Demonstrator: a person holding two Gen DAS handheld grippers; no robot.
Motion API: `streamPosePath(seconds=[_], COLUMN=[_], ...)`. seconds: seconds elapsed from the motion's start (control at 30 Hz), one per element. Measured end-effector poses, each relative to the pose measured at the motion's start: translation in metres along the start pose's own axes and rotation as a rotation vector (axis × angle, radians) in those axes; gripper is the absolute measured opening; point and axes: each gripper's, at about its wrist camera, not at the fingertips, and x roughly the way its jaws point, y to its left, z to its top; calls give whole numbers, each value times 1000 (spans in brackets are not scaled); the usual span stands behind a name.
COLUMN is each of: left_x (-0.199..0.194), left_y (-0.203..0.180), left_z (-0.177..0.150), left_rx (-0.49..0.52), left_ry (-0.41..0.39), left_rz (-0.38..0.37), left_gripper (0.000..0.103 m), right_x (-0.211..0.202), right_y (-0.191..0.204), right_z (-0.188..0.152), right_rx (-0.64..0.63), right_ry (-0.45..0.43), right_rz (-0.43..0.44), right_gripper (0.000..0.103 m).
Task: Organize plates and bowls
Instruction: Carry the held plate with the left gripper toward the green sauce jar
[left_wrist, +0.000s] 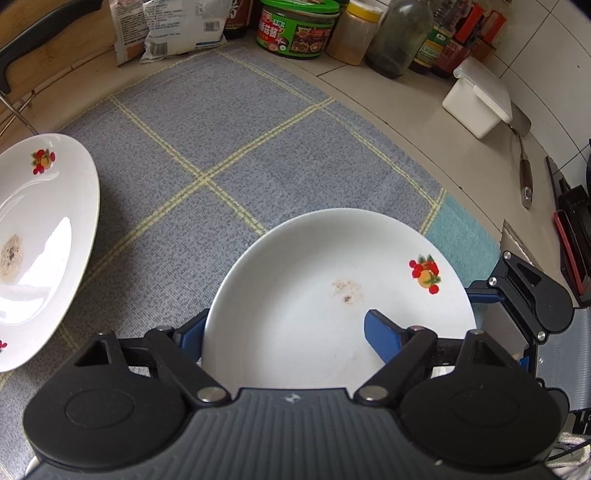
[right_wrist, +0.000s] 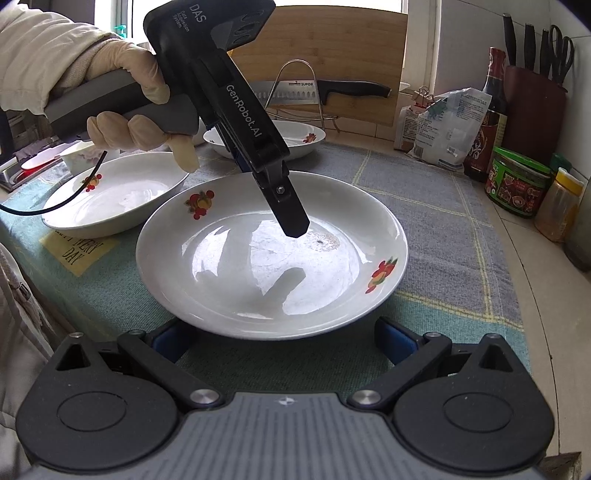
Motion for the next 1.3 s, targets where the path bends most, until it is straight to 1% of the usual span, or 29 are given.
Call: streamPosePath(seconds=[0.23, 1.0, 1.3], left_x=[1, -2, -3], left_y=[-2, 0, -1], left_z=[2, 0, -3], left_rx=[36, 28, 34], left_ry=[19, 16, 10], left_rz=[-2, -18, -20], left_gripper=[85, 83, 83], right_x=[2, 7, 9], right_y=[-2, -3, 1], right_z=[3, 9, 12], right_rx=[-16, -48, -47], right_ry=[16, 34, 51], right_rz=[17, 57, 50], right_gripper=[103, 103, 103])
